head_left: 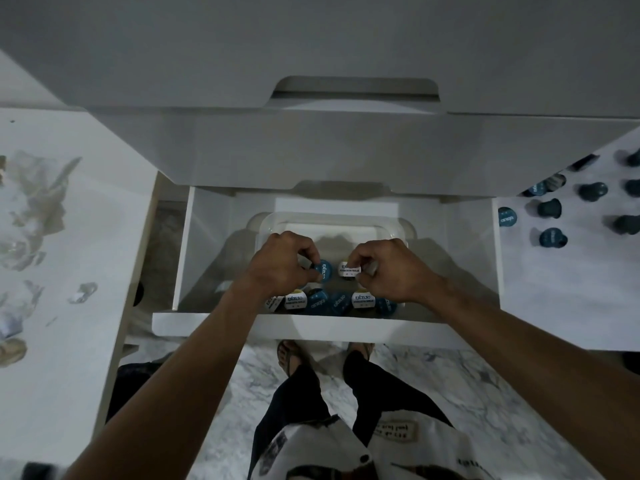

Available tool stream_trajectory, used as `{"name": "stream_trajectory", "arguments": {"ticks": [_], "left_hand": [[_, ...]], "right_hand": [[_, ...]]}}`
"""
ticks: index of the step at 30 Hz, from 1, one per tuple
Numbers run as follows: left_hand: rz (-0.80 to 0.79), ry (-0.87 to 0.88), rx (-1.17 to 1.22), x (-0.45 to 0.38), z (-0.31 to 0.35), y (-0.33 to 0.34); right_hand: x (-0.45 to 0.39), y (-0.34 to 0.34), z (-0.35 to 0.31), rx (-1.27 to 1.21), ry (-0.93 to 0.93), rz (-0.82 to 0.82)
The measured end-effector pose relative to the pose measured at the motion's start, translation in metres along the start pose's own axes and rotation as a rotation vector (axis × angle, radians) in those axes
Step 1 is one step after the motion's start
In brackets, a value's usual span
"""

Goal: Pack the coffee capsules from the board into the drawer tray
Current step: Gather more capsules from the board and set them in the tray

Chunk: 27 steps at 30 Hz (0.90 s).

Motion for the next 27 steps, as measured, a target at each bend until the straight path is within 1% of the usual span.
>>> {"name": "stream_trajectory", "arguments": {"ticks": [4, 13, 18, 23, 27], "left_hand": [[0.004, 0.021, -0.003, -0.004, -0.002, 0.002], [-0.058, 0.091, -0.076, -0.009, 0.000, 0.009], [-0.065, 0.092, -0.085, -0.009, -0.002, 0.010], [-0.016, 0.089, -0.059, -0.006, 0.001, 0.003], [0.058, 0.031, -0.034, 0.000, 0.001, -0.012]], "right_hand": [[-0.002, 0.002, 0.000, -0.030, 0.012, 0.000], [-0.004, 0.015, -0.006, -0.027, 0.016, -0.071], [-0.003, 0.018, -0.008, -0.023, 0.017, -0.096], [-0.002, 0.013, -0.011, -0.036, 0.014, -0.079], [-0.001, 0.001, -0.008, -0.100, 0.030, 0.000]]}}
Point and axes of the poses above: each hand's wrist, its own x-axis away from the middle knuckle, its own y-axis out of the palm, z = x × y, the point moved 10 cm from there along -x, towards the middle knuckle, and after that the axes turned 1 degree about x, right-handed, at the moved point
